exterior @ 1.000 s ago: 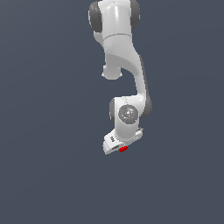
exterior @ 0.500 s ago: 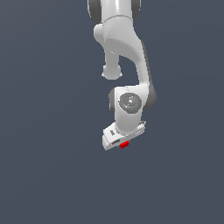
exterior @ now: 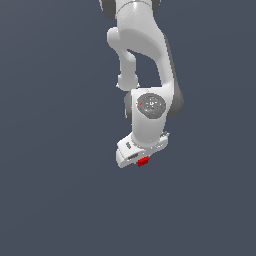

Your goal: Stack the red cube on top of the green cube.

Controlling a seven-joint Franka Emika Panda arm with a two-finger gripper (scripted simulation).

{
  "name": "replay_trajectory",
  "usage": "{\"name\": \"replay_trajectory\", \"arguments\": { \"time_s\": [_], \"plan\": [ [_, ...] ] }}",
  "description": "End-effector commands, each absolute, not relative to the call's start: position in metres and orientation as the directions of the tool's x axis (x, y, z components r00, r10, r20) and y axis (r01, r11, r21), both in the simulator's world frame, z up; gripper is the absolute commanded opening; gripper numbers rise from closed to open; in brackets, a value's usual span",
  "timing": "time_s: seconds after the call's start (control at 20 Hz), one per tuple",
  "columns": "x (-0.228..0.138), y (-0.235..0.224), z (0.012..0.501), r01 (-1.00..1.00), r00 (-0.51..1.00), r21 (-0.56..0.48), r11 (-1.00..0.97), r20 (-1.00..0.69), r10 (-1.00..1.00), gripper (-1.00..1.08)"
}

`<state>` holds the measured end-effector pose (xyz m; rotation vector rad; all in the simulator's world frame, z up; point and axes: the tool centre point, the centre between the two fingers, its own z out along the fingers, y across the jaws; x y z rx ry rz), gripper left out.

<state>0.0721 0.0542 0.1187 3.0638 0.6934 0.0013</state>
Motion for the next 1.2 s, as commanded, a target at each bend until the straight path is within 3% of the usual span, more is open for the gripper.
{"name": "replay_trajectory", "arguments": {
  "time_s": [0.0,0.55,1.15],
  "plan": [
    [0.072,0.054,0.119,0.430,0.903,0.000,-0.903,0.001,0.430,-1.00],
    [0.055,0.056,0.110,0.430,0.903,0.000,-0.903,0.001,0.430,-1.00],
    [-0.004,0.064,0.079,0.430,0.903,0.000,-0.903,0.000,0.430,-1.00]
  ]
}}
